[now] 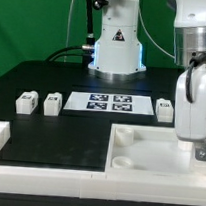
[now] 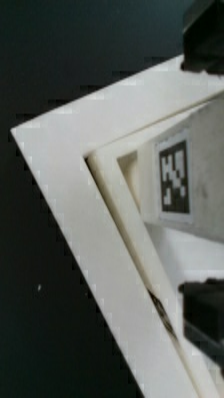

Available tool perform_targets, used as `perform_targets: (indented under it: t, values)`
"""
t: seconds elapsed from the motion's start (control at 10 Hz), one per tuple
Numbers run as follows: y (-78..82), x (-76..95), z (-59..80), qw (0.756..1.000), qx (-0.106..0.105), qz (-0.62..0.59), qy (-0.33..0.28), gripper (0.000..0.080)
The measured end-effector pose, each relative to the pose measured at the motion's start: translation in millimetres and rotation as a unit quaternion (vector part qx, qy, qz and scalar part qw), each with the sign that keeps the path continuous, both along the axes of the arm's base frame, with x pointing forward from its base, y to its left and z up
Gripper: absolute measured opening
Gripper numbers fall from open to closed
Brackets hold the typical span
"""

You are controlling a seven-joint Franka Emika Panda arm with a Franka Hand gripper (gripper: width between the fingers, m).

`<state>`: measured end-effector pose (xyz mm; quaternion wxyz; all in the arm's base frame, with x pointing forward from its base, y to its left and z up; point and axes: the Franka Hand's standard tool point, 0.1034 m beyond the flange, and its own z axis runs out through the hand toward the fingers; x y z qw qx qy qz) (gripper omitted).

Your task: Assemble one leg

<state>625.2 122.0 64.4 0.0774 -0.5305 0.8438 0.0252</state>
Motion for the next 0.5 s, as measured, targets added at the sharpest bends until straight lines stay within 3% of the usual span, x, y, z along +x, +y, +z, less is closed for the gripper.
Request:
perform_targets:
  t: [0.1,0.4,0.5]
  values:
    - [8.9,0.1,4.6,1.000,0.002,0.002,-0.003,0.0625]
    - [36.4,13.3,52.5,0.999,0.019,0.024,-0.037,0.0649]
    - [34.6,11.1,46.3,0.999,0.016,0.025,-0.033,0.0649]
